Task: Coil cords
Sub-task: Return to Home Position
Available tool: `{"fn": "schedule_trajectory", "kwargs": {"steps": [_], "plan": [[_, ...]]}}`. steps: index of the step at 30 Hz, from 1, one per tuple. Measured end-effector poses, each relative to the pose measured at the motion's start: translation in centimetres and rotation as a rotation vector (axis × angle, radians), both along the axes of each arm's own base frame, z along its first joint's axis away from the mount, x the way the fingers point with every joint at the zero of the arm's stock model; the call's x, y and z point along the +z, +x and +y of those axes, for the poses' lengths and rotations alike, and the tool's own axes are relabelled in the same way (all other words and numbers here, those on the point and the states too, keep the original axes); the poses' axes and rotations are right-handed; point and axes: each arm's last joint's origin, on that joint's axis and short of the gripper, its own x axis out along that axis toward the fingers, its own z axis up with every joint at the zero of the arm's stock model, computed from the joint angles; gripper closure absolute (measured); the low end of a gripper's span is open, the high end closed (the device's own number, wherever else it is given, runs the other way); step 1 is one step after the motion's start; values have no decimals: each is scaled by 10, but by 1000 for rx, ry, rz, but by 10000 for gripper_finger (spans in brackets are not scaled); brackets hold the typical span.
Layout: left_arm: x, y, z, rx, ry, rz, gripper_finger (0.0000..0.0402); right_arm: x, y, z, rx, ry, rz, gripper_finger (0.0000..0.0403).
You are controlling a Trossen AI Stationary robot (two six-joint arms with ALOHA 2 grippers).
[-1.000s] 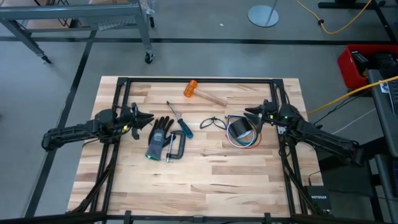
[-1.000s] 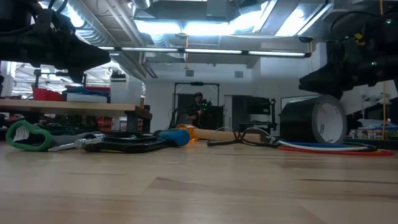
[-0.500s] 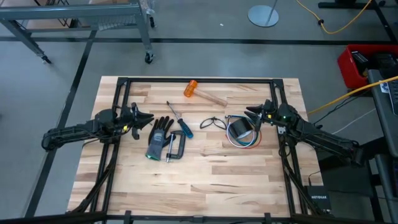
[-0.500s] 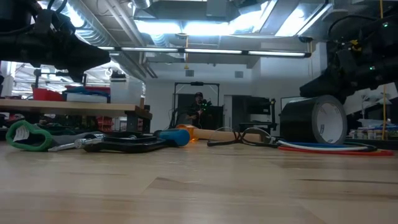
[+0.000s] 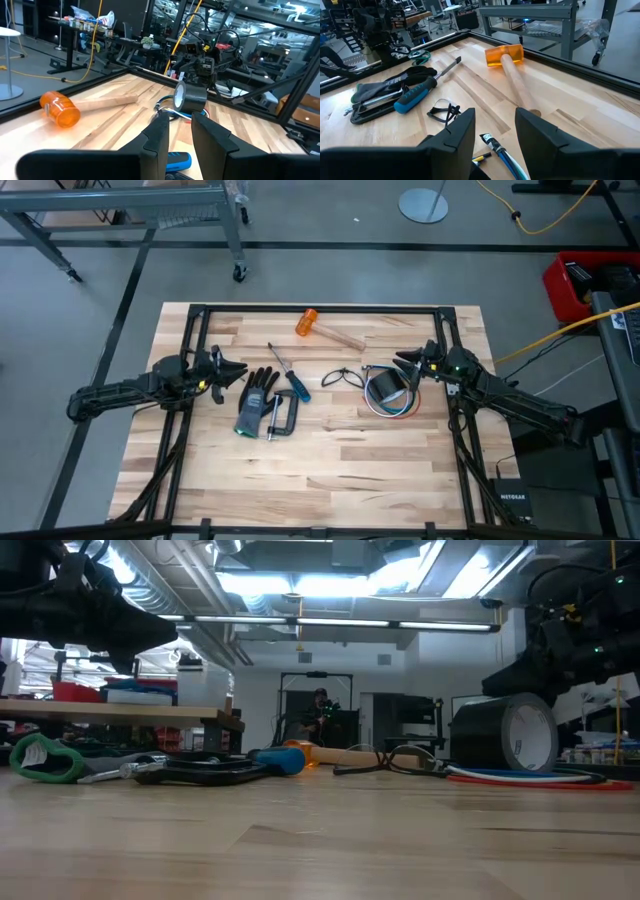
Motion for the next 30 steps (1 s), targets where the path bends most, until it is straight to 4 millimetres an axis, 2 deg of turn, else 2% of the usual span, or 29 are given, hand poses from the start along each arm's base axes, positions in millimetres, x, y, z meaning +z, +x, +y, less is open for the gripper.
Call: {"fn": "schedule_trajectory", "kwargs": {"steps": [6,20,30], "plan": [[0,0,0,0,-8,-2,327,2,1,4,27,-12,-16,260],[0,0,0,0,-6,-2,327,14,4,33,301,-63,-148,260],[0,0,0,0,-6,-2,327,24,-2,38,337,-108,-267,260]]}}
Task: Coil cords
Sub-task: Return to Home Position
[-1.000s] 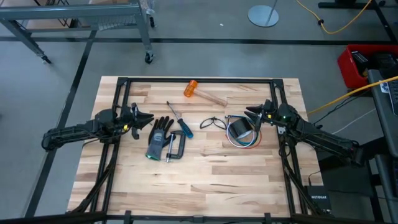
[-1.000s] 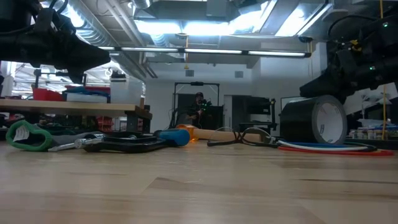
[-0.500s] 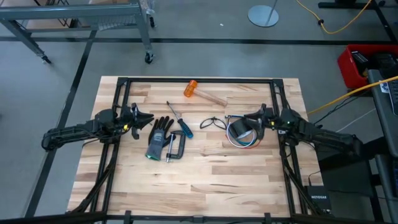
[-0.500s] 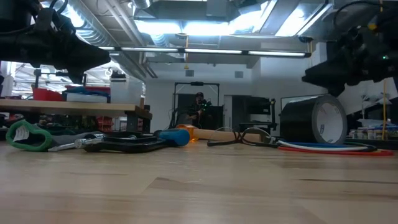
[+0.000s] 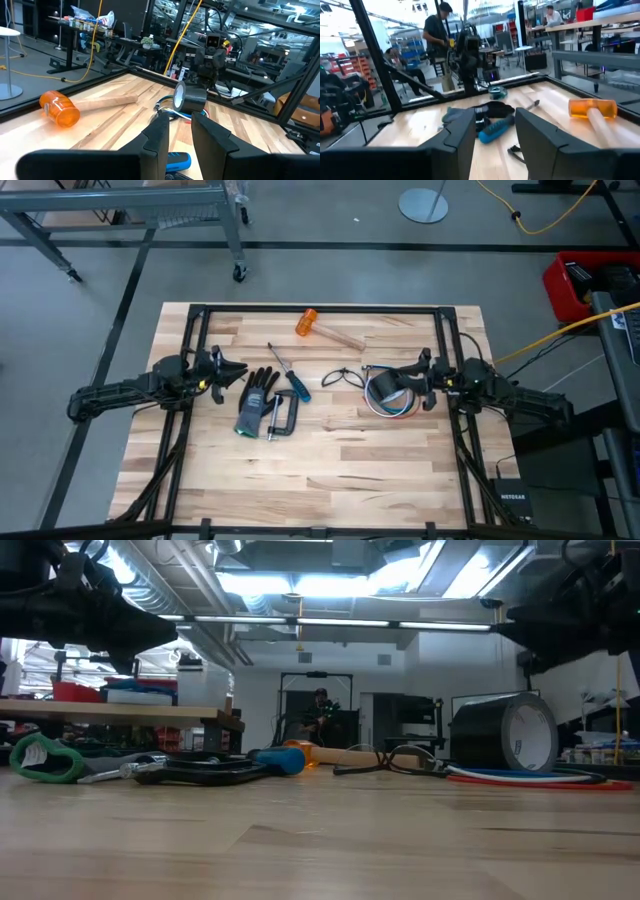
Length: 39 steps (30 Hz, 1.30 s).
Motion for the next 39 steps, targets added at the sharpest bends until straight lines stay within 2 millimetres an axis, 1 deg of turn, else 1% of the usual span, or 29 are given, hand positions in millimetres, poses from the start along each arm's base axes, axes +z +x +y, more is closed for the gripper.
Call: {"fn": "schedule_trajectory", "kwargs": {"steps": [8,39], "plan": [[0,0,0,0,0,1,327,-3,0,0,0,7,32,260],[0,0,0,0,-1,3,327,-3,0,0,1,8,34,260]]}}
